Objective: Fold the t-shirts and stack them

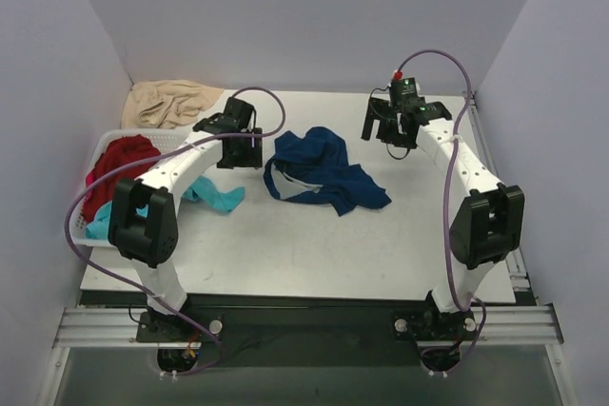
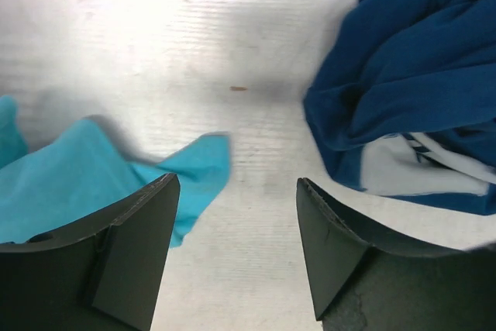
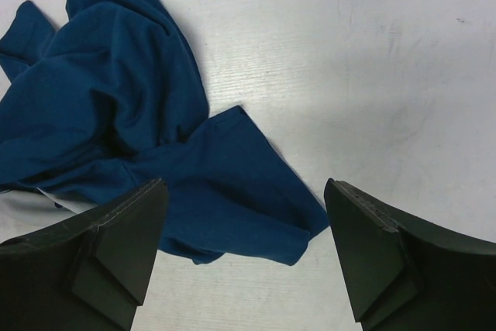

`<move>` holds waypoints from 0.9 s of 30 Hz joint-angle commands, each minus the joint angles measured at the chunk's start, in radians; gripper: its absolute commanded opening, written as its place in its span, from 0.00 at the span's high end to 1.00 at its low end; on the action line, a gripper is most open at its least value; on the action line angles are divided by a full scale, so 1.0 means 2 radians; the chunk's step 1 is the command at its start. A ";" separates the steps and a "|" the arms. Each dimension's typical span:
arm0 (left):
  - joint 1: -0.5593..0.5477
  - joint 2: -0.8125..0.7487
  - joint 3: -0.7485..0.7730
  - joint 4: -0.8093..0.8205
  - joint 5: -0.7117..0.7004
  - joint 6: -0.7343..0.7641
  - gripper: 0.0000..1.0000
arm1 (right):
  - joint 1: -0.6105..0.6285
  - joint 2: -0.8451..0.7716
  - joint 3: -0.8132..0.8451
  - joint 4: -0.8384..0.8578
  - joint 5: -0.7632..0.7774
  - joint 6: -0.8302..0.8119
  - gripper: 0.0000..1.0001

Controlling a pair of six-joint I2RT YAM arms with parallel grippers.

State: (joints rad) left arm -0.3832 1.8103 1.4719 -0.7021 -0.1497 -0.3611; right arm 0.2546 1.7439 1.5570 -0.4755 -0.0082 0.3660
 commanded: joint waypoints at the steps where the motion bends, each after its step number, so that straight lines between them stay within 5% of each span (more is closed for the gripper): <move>1: 0.002 -0.029 -0.008 -0.057 -0.072 0.003 0.28 | 0.005 0.005 0.007 -0.006 -0.013 0.003 0.15; 5: 0.008 -0.027 -0.033 -0.050 -0.065 -0.004 0.43 | 0.005 0.010 0.008 -0.007 -0.015 0.003 0.16; 9: 0.017 -0.020 -0.055 -0.029 -0.020 -0.014 0.47 | 0.005 0.012 0.011 -0.007 -0.016 0.003 0.16; 27: 0.029 0.024 -0.100 0.018 0.013 -0.033 0.43 | 0.005 0.002 0.008 -0.011 -0.007 -0.003 0.16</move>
State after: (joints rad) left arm -0.3317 1.8526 1.2785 -0.7059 -0.1352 -0.4095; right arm 0.2581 1.7649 1.5570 -0.4759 -0.0338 0.3660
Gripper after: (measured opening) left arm 0.567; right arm 0.840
